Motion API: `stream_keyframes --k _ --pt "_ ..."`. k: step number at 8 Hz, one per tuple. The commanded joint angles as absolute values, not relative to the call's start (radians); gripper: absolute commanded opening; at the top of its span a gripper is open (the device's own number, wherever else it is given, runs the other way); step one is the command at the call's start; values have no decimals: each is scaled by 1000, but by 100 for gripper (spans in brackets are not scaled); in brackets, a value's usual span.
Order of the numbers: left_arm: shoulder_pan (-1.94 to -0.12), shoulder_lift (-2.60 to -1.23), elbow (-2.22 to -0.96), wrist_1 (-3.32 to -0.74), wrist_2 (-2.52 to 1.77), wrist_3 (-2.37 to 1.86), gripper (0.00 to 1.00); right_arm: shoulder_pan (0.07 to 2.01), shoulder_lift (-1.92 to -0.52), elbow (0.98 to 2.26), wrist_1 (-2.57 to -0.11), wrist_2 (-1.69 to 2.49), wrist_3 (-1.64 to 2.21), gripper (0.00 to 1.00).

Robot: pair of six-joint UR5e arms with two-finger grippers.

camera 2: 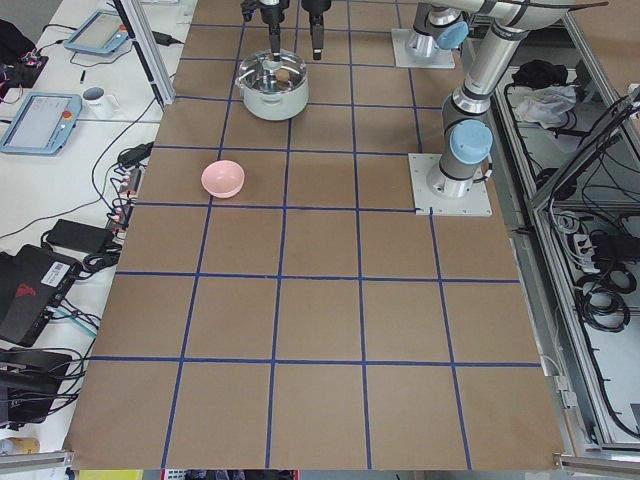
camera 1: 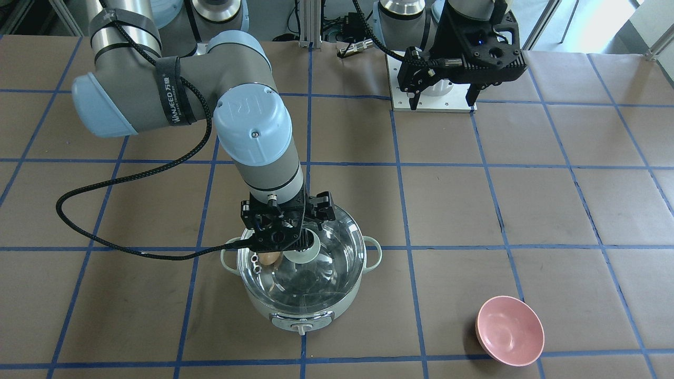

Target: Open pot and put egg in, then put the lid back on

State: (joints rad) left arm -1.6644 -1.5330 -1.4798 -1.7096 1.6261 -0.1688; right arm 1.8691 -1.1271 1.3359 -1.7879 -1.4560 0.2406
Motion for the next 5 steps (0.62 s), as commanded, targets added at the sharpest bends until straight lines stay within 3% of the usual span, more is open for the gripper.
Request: stream_keyframes --k 1,5 --pt "-1667 -1532 -1482 -1703 1628 -169 100 1850 -1213 1335 -1692 -1468 239 100" --pt "-1664 -1536 -1482 -1677 1627 -166 100 1614 -1390 1351 -1514 -1616 -9 100"
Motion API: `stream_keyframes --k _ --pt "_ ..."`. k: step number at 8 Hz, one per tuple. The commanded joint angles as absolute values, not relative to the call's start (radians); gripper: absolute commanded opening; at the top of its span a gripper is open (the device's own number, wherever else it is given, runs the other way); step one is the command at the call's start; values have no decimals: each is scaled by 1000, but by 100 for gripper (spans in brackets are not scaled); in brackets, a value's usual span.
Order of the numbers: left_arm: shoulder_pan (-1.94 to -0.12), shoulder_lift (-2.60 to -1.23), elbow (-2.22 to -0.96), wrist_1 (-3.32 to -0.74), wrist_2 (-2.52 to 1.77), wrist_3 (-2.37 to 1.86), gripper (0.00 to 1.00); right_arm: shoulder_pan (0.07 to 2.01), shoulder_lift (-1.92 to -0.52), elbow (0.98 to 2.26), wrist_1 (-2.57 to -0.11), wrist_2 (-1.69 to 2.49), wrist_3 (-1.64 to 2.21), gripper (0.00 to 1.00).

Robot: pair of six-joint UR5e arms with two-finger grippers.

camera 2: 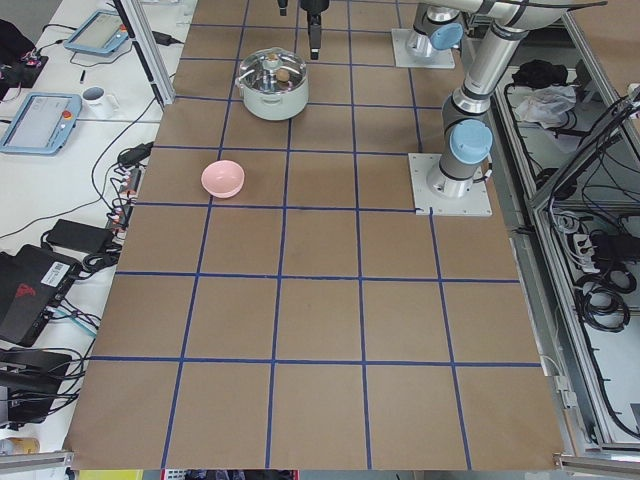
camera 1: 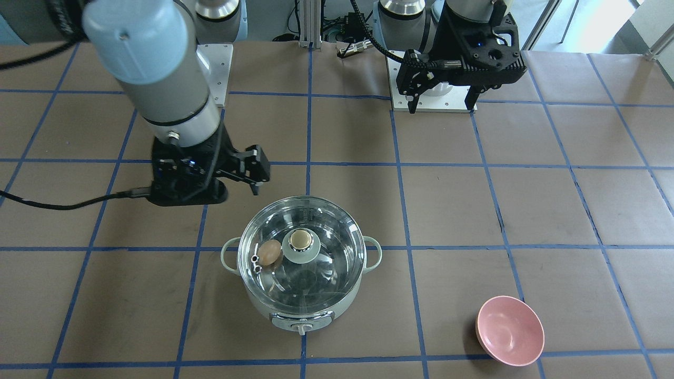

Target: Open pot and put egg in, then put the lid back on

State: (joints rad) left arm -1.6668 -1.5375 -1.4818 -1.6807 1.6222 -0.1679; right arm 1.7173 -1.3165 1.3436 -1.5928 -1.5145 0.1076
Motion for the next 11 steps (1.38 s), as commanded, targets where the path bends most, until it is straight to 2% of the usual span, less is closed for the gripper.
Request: stream_keyframes --k 1,3,11 --pt "-1660 -1536 -1482 -1680 1621 -167 100 1596 -1414 1354 -1475 -1617 -9 100" --pt "-1663 -1534 -1482 -1675 1627 -166 100 1543 -1436 1379 -1460 -1605 -9 100" --pt "-1671 -1568 -1485 -1555 1571 -141 100 1540 -1457 1425 -1474 -1601 -8 100"
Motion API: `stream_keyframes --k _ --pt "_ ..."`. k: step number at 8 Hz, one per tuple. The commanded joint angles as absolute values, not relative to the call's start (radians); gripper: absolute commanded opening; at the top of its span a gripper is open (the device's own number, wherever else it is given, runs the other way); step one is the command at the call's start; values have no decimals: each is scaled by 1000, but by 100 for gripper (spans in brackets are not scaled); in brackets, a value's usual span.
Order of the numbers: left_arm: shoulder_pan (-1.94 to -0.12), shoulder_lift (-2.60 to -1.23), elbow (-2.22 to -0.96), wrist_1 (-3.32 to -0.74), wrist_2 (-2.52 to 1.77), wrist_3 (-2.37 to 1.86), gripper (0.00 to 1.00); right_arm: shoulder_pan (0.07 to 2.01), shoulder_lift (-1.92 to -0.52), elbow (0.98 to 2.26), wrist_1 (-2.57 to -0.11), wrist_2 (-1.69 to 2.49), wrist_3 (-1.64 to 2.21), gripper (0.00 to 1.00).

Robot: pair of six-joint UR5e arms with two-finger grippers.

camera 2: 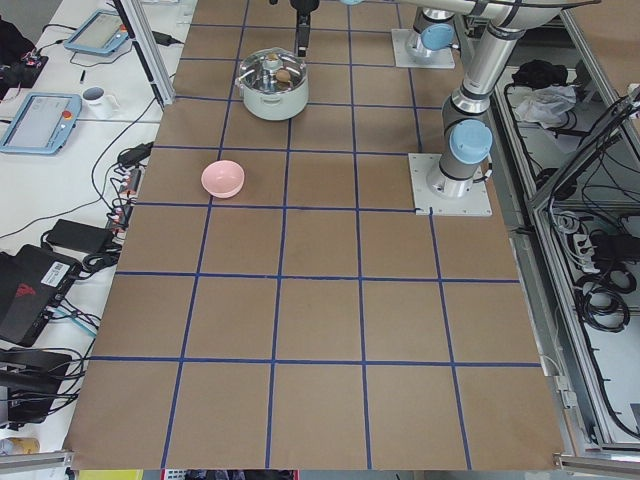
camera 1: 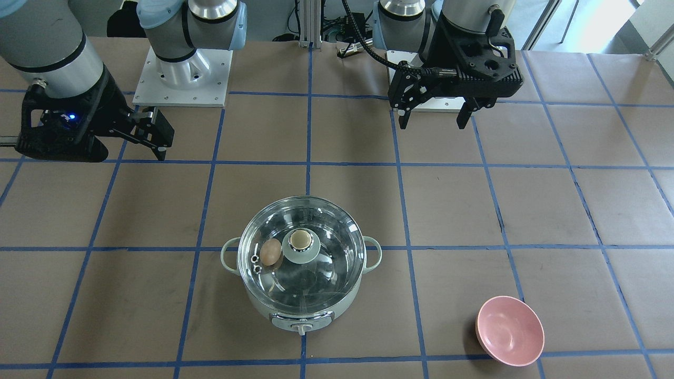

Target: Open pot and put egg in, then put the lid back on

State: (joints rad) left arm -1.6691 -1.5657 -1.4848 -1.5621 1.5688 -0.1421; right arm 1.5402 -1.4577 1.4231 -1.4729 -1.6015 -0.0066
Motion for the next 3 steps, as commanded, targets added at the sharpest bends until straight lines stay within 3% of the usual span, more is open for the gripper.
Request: stream_keyframes --k 1,3 --pt "-1671 -1568 -1485 -1557 1572 -141 100 1540 -1459 1425 -1471 -1600 -8 100" --pt "-1671 -1568 -1485 -1555 1572 -141 100 1540 -1457 1425 -1474 -1600 -8 100"
